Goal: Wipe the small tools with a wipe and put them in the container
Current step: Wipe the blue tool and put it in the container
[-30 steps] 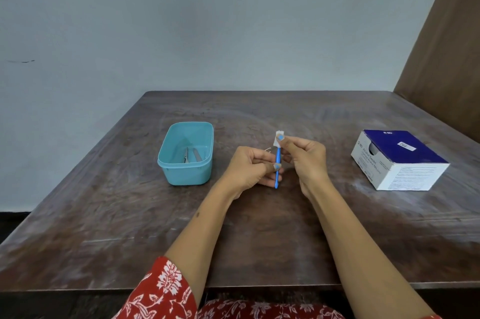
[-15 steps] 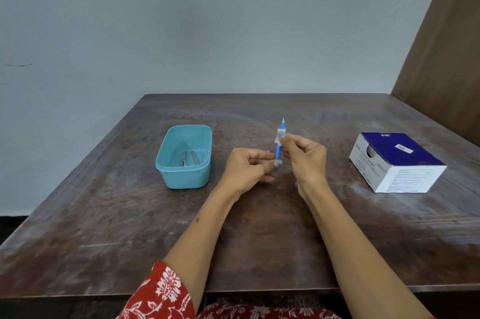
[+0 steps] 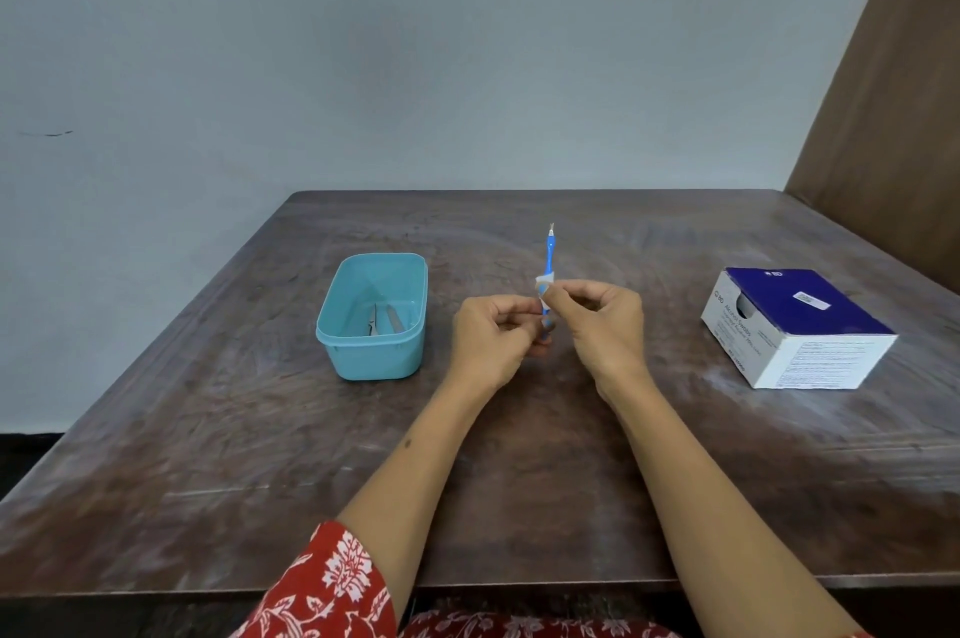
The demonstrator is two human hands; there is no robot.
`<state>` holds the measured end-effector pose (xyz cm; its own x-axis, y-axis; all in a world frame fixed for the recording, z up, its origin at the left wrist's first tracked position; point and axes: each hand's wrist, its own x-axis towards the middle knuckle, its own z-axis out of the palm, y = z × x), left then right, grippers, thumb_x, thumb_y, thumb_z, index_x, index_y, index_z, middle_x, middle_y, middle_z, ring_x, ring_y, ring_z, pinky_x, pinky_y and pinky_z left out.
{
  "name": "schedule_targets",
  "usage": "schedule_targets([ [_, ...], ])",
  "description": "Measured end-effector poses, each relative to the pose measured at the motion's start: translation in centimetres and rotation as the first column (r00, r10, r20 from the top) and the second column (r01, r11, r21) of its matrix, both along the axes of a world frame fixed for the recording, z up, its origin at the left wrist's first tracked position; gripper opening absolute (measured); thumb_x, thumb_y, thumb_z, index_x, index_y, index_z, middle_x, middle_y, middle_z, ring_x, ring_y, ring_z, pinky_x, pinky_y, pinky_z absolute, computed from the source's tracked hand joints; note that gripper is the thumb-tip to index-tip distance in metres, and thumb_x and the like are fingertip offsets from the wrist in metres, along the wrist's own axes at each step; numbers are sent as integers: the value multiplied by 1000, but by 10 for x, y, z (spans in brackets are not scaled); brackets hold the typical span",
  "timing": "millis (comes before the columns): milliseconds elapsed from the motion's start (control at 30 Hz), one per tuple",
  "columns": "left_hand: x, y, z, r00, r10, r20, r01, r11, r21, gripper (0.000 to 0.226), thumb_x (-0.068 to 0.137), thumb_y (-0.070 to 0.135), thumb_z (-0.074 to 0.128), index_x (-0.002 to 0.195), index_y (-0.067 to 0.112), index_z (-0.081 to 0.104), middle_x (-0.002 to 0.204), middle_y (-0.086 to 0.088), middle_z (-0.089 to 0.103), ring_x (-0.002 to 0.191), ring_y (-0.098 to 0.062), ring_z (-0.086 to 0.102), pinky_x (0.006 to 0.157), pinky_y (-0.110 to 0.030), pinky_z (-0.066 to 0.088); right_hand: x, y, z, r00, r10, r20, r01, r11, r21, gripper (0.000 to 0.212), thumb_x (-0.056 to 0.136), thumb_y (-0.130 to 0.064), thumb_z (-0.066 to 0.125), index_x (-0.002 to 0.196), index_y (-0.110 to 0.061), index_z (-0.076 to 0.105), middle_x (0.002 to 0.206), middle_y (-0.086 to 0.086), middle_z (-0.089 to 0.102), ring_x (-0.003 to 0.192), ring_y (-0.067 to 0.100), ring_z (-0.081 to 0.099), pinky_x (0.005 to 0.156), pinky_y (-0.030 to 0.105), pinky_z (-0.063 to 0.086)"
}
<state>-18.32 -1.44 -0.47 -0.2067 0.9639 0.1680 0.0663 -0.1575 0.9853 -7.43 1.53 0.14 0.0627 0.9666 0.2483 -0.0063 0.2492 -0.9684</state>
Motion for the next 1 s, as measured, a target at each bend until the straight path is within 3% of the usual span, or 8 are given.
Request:
schedule_targets([
  [300, 0, 11, -8, 996, 78, -53, -77, 997, 25, 20, 82, -10, 57, 95, -2, 70, 69, -8, 67, 56, -7, 66, 60, -24, 58, -6, 7, 2, 991, -58, 119, 48, 995, 89, 8, 79, -15, 74, 76, -8, 74, 59, -4, 67, 47, -6, 57, 53, 5, 42],
  [533, -3, 15, -8, 992, 122, -33, -121, 992, 48, 18, 83, -9, 57, 94, -4, 70, 71, -8, 68, 55, -6, 66, 59, -24, 58, -7, 21, 8, 972, 35, 233, -61, 992, 108, 13, 79, -15, 73, 67, -14, 72, 62, 5, 70, 51, 2, 61, 54, 11, 46],
  [667, -3, 16, -8, 994, 109, 6, -109, 993, 49, 15, 81, -6, 63, 95, -5, 69, 71, -11, 67, 55, -7, 66, 61, -27, 59, 3, 28, 16, 950, 114, 290, -133, 990, 45, 7, 78, -15, 73, 76, -9, 76, 71, 6, 73, 64, 6, 66, 61, 17, 50],
  [800, 1, 16, -9, 996, 85, -11, -84, 995, 55, 15, 80, -5, 65, 95, -4, 69, 64, -7, 66, 53, -6, 65, 60, -27, 59, 12, 27, 15, 962, 162, 220, -164, 986, -10, 3, 78, -12, 74, 80, -10, 76, 80, 7, 74, 75, 10, 68, 74, 24, 52],
  [1000, 2, 12, -8, 996, 74, -48, -70, 995, 72, 17, 82, -8, 61, 93, 0, 70, 68, -7, 68, 57, -9, 68, 60, -24, 58, 5, 12, 4, 994, 59, 91, -59, 998, -4, 4, 76, -17, 77, 74, -13, 76, 68, 6, 73, 67, 13, 68, 70, 26, 55],
])
